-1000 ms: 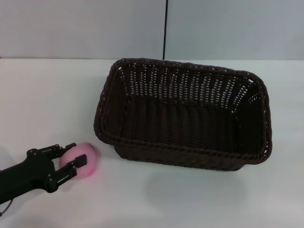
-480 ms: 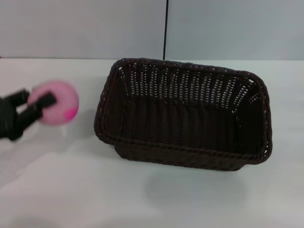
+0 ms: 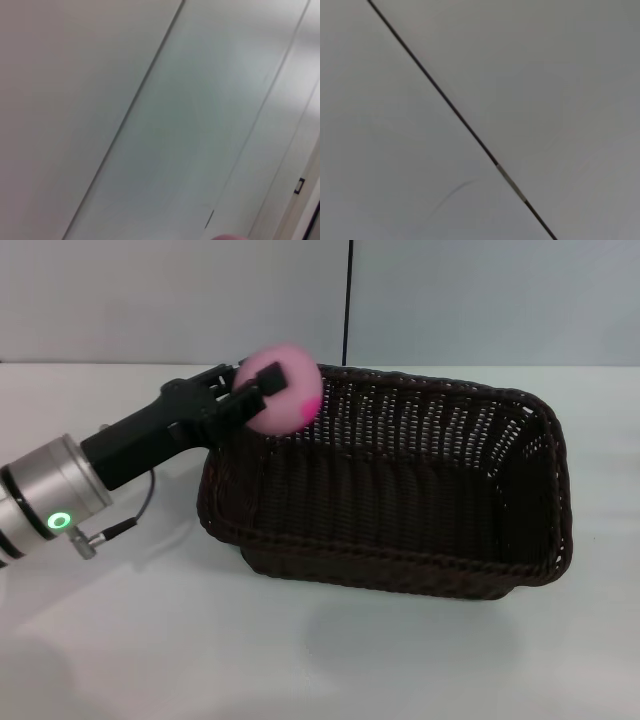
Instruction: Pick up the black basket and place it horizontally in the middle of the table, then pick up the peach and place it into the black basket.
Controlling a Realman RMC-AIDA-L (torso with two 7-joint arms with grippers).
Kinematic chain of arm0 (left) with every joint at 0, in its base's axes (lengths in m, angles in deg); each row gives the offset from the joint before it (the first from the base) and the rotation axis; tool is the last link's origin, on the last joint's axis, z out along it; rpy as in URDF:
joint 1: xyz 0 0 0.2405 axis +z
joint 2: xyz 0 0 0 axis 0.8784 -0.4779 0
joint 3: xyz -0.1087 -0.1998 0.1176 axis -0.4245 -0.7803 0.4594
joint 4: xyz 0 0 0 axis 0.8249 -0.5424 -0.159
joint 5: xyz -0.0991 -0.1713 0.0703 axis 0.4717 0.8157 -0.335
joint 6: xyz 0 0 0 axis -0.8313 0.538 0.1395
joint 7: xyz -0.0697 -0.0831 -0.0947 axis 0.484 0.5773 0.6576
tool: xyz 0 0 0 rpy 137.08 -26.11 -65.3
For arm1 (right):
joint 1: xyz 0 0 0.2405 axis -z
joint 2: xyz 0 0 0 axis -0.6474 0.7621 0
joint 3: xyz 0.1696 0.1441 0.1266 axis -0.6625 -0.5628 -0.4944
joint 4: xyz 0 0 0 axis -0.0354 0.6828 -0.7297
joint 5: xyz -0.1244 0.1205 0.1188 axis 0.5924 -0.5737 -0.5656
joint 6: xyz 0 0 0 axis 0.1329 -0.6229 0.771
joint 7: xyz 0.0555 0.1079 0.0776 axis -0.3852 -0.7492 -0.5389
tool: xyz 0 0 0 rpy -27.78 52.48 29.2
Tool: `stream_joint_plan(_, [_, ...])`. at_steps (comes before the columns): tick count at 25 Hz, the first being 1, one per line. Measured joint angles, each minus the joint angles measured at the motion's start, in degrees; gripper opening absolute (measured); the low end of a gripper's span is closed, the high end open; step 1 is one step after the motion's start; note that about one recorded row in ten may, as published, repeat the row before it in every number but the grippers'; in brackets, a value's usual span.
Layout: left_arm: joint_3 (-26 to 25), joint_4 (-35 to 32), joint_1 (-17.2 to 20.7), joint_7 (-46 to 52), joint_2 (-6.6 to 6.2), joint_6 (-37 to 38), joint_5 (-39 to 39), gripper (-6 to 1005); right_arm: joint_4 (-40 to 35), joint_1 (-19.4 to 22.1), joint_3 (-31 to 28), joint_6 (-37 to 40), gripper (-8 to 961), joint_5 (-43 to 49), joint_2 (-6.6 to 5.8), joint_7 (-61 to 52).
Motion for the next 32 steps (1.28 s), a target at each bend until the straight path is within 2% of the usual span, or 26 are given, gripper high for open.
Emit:
stream_joint_plan(1, [0.06,1.5,-0.65,-0.26,0.02,-1.39,0.0,249,0.11,0.13,0.13,-0.01,500,0.09,0.14,0.0])
stream_joint_plan(7, [-0.44,1.8,0.28,-0.25,-0.15,-0.69,0.5,364,0.65,0.25,0.17,0.75,500,0.22,0.43,-0.05])
stream_joint_plan(14, [-0.53,1.72,1.16,-0.06,-0.18,0.45,0.93,670,1.1,-0.16,0.2,0.73,500,0.22,0.45,-0.02])
stream_joint_plan(16, [-0.61,1.55,1.48,-0.28,-0.18,1.36,1.35,862,1.15,-0.28,0.23,0.73,500,0.22,0.45,-0.01])
stream_joint_plan(22, [-1.27,1.08,4.65,-3.74,-0.22,3.56,7.52,861,1.22,-0.41,0.28,0.73,500,0.22,0.45,0.0])
stream_joint_plan(24, [-1.52,1.53,7.92,-8.82,-0.2,4.1,13.09,861,1.22,-0.48,0.28,0.74,500,0.21,0.45,-0.02])
stream_joint_plan(25, [-3.01,3.51,10.99,-14.49,-0.02,4.53,19.67,861,1.22,-0.49,0.24,0.75,500,0.08,0.45,-0.02])
stream_joint_plan(26, [-3.01,3.51,10.99,-14.49,-0.02,4.53,19.67,861,1.22,-0.49,0.24,0.75,500,0.08,0.45,-0.02])
stream_joint_plan(28, [-6.21,7.35,13.68,-20.53,0.09,5.0,25.14,860,1.21,-0.38,0.0,0.75,500,-0.06,0.46,-0.03])
stream_joint_plan(29, [-6.21,7.35,13.68,-20.53,0.09,5.0,25.14,860,1.21,-0.38,0.0,0.75,500,-0.06,0.46,-0.03])
stream_joint_plan(32, [-15.64,14.17,17.7,-31.54,0.15,5.82,30.02,860,1.21,-0.28,-0.12,0.77,500,-0.11,0.48,-0.03])
